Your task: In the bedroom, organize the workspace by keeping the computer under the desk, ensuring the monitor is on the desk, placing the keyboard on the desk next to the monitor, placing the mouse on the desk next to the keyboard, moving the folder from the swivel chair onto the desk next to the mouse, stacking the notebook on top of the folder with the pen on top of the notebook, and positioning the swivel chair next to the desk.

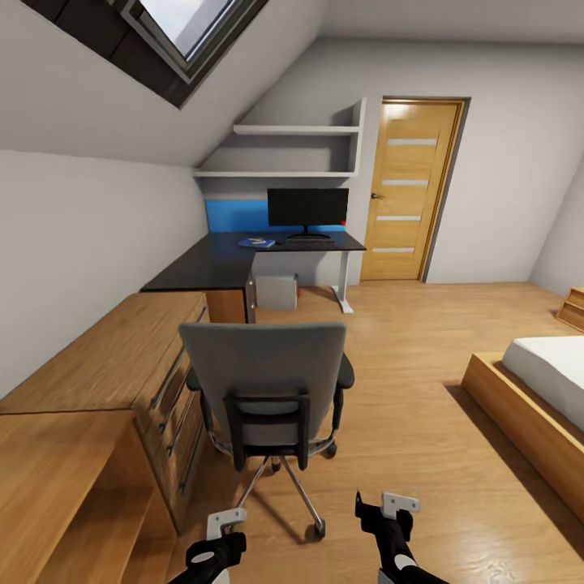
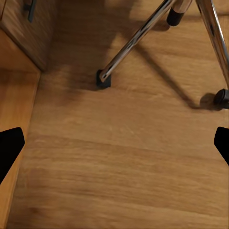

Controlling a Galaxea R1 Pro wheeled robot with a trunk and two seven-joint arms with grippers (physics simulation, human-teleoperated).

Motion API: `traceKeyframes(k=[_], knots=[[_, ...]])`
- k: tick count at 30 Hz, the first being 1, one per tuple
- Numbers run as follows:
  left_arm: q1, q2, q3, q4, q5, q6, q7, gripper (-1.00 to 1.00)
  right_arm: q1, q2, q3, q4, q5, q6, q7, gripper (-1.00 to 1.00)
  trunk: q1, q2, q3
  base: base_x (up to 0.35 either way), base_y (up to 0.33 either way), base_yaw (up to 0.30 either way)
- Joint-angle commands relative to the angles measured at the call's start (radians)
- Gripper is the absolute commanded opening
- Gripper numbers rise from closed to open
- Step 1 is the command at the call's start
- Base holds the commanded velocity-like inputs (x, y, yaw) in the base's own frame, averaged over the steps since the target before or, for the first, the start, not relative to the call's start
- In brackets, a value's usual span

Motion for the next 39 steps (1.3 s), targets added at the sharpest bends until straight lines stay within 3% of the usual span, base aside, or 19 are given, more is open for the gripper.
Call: traceKeyframes(k=[1, 20, 39], knots=[[-0.001, 0.001, -0.009, -0.001, 0.008, -0.001, 0.007, 1.0, -0.001, 0.0, 0.009, 0.001, -0.005, -0.003, -0.005, 1.0, 0.004, -0.008, -0.004, 0.0, 0.0, 0.0], [-0.001, 0.001, -0.01, -0.001, 0.007, -0.001, 0.007, 1.0, -0.001, -0.001, 0.009, 0.004, -0.003, -0.03, -0.005, 1.0, 0.077, -0.141, -0.064, 0.0, 0.0, 0.109], [-0.001, -0.002, -0.012, -0.001, 0.007, -0.001, 0.006, 1.0, -0.001, -0.003, 0.008, 0.004, -0.004, -0.03, -0.004, 1.0, 0.15, -0.274, -0.123, 0.0, 0.0, 0.012]])
